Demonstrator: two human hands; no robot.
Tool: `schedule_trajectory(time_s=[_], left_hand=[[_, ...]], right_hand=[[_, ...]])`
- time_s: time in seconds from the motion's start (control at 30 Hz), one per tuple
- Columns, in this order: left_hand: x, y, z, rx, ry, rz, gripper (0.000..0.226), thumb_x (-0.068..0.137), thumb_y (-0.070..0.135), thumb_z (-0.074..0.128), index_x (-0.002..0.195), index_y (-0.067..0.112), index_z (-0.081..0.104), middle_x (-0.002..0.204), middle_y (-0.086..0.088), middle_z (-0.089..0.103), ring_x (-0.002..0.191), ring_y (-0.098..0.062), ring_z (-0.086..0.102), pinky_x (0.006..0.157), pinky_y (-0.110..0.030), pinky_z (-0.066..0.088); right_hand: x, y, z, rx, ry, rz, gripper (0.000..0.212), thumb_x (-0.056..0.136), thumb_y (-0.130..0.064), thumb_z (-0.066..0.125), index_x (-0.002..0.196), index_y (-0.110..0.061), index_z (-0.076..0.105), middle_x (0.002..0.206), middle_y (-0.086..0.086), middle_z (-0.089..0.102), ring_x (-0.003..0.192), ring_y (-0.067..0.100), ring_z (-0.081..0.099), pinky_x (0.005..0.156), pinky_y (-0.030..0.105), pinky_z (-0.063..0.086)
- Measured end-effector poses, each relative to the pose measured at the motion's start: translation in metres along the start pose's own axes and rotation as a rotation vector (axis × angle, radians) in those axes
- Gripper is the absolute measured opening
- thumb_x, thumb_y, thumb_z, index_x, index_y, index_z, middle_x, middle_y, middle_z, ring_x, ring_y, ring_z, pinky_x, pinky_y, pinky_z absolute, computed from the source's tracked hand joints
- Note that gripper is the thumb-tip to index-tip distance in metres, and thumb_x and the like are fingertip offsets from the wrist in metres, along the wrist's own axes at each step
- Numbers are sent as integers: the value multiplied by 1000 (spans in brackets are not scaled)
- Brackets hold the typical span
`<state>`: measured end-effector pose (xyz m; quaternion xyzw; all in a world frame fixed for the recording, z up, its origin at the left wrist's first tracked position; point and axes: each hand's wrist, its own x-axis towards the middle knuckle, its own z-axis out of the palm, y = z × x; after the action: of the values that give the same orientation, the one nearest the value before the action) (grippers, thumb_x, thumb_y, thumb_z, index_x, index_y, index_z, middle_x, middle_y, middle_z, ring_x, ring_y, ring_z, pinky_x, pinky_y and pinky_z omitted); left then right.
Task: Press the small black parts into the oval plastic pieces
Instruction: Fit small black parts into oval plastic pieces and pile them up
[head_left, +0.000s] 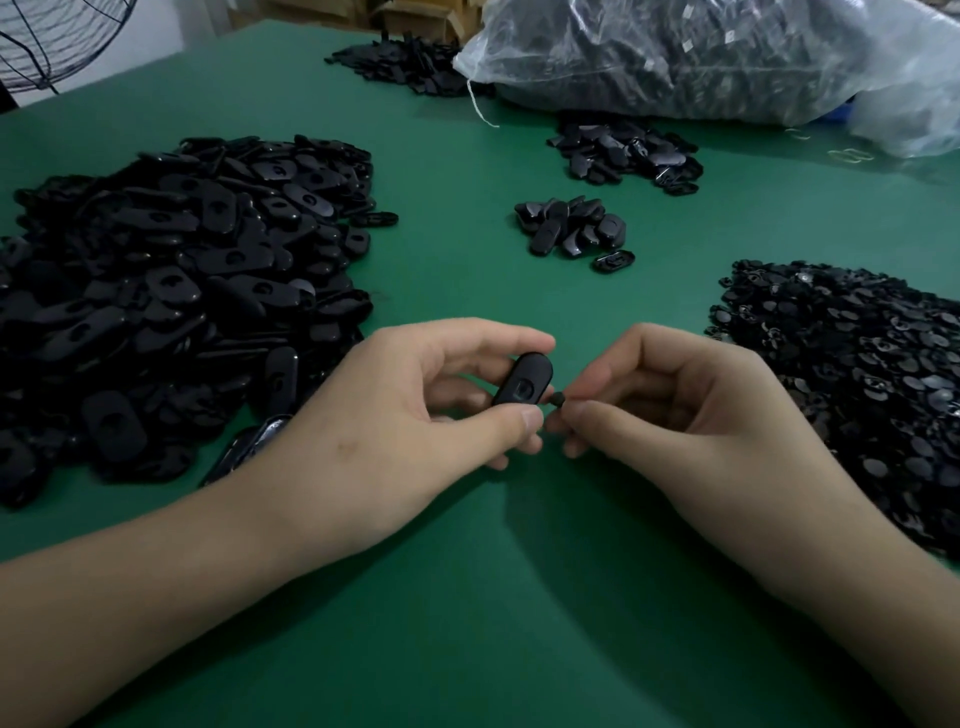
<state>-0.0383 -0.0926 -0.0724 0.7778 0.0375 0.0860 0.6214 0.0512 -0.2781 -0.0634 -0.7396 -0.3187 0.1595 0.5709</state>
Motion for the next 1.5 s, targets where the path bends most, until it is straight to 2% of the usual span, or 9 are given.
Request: schedule_trajectory(time_s=[0.27,0.4,0.53,0.93,1.07,1.17,1.3,1.4,1.5], left_hand=[[-1,5,1,-42,29,-15,31,87,8,75,113,25,73,88,-1,79,75,-15,77,63,-22,58],[-1,7,0,-58,41,-19,29,86,10,76,110,26,73,84,0,79,73,-13,77,57,-21,56],[-2,8,1,-74,73,-8,28,86,9,77,108,26,73,85,0,79,72,-13,77,56,-21,56],[-3,10,1,-79,108,54,28,86,10,79,107,26,72,86,-1,78,71,-14,76,56,-19,54],[-4,11,2,-136,70,38,32,82,15,82,111,23,72,89,-3,79,73,-16,77,60,-21,57],[-4,11,2,-197,21,36,45,76,19,75,121,21,70,100,-3,79,83,-17,77,67,-21,59],[-3,10,4,-219,-17,48,59,76,13,72,134,20,63,111,-1,77,95,-17,77,80,-20,59],[-3,9,4,-189,-38,69,58,79,11,75,135,20,61,109,3,78,96,-15,77,88,-20,57],[-2,9,4,-148,-29,87,58,80,8,79,133,24,63,104,3,80,94,-14,78,88,-20,57]], right_hand=[[-3,-4,7,18,-33,5,13,86,-7,77,84,-17,69,80,7,77,76,25,75,81,47,59],[-3,-4,7,117,-24,45,14,84,-6,76,91,-9,65,79,10,77,75,24,76,74,30,61],[-2,-4,7,73,-25,51,8,83,-15,76,88,-12,71,78,6,78,71,18,76,60,13,51],[-2,-5,5,136,-34,82,9,89,-20,72,85,-13,76,75,7,76,60,12,63,56,12,45],[-2,-6,4,157,-31,88,12,92,-20,71,82,-14,74,70,6,71,58,12,58,53,17,42],[-1,-7,2,206,-20,104,14,91,-19,70,78,-18,75,65,6,67,56,13,54,52,18,41],[-1,-10,1,269,-17,125,12,82,-30,68,79,-21,75,63,6,63,55,14,51,51,18,41],[-1,-9,2,262,-20,120,13,83,-30,68,79,-20,75,62,5,62,55,14,50,52,19,40],[-1,-8,1,216,-20,93,15,90,-26,66,80,-19,75,61,4,61,54,13,50,52,18,40]])
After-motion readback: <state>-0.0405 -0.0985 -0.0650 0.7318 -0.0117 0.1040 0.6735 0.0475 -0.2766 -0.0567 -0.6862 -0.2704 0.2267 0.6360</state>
